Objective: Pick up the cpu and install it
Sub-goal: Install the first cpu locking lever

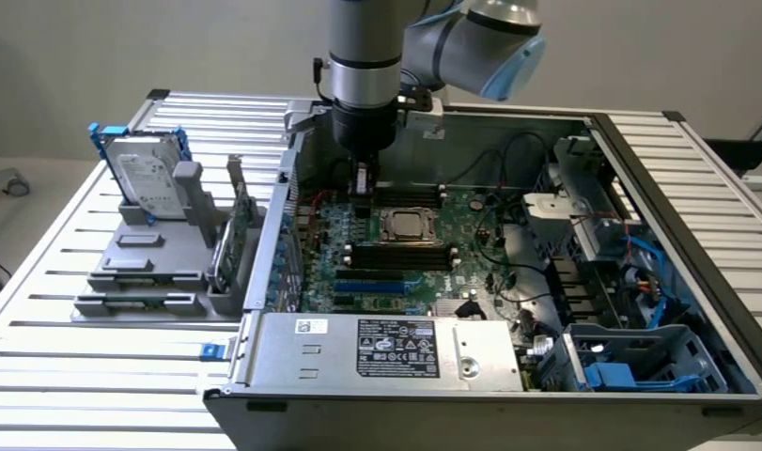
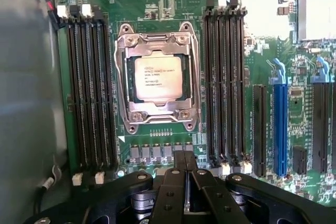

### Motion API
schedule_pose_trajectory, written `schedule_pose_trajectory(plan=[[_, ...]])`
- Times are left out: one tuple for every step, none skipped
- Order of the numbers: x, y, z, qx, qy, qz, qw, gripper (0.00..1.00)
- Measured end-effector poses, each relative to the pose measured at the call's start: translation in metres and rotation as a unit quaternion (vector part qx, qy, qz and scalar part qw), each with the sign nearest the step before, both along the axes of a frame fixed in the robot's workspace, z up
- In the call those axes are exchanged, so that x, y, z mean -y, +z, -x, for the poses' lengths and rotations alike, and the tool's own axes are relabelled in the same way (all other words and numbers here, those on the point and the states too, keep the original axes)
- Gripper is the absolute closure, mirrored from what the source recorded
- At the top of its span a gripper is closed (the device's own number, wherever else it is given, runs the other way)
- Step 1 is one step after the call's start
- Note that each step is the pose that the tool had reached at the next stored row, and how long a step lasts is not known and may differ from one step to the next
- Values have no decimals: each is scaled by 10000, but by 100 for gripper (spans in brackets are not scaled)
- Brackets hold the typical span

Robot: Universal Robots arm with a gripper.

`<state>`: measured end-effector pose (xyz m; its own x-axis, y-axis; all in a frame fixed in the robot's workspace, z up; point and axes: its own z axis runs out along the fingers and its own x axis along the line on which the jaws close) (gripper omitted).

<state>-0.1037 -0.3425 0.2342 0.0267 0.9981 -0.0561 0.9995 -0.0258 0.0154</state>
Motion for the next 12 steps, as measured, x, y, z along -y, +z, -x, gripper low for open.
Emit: schedule_pose_trajectory(plan=[[0, 0, 0, 1, 71, 14, 10000, 89], [-1, 0, 0, 1, 95, 23, 10000, 89], [0, 1, 0, 1, 95, 22, 10000, 89], [0, 0, 0, 1, 95, 22, 10000, 89], [0, 0, 0, 1, 95, 22, 10000, 89], [0, 0, 0, 1, 95, 22, 10000, 89], [-1, 0, 0, 1, 95, 22, 10000, 89], [-1, 0, 0, 1, 95, 22, 10000, 89], [-1, 0, 0, 1, 95, 21, 10000, 89], [-1, 0, 0, 1, 95, 21, 10000, 89], [-1, 0, 0, 1, 95, 21, 10000, 89], [-1, 0, 0, 1, 95, 21, 10000, 89]])
